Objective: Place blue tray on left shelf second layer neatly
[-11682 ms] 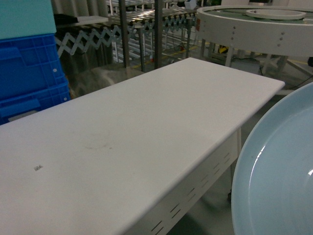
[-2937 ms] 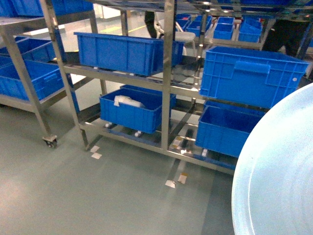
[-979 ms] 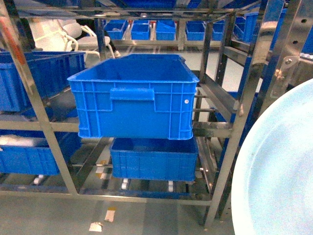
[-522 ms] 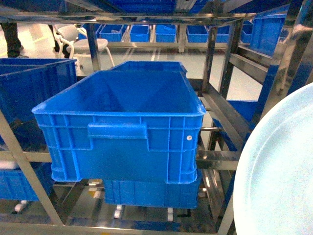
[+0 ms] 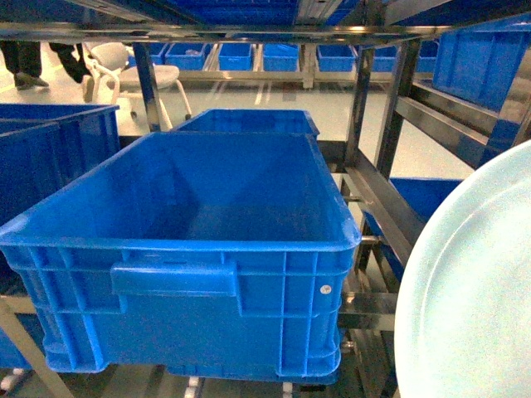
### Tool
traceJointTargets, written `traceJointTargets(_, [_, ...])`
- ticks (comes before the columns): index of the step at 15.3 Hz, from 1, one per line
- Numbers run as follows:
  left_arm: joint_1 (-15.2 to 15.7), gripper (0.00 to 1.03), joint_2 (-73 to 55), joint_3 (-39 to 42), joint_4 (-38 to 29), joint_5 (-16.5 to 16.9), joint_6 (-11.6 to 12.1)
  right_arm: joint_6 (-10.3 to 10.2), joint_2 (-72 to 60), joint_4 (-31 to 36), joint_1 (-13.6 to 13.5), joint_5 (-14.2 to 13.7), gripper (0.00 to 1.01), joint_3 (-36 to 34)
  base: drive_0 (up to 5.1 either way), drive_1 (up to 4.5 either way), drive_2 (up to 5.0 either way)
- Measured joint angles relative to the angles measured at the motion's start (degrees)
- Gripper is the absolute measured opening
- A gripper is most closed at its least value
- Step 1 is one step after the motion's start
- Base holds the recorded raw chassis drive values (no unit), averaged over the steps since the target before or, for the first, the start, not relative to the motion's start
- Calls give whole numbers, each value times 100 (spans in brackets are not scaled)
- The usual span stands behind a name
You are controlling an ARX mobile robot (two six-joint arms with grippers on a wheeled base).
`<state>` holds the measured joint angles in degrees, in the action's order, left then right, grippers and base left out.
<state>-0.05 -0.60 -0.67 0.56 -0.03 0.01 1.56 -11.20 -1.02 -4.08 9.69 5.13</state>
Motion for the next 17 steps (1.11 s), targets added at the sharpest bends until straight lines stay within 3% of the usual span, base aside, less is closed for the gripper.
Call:
traceJointTargets(3, [-2,98,0,0,-44,4,2,0,7,33,2,-2,2,2,-156,-156,-156])
traceJointTargets(17, [4,98,0,0,-20,-9,2,0,7,7,-2,0,2,-2,166,166,166])
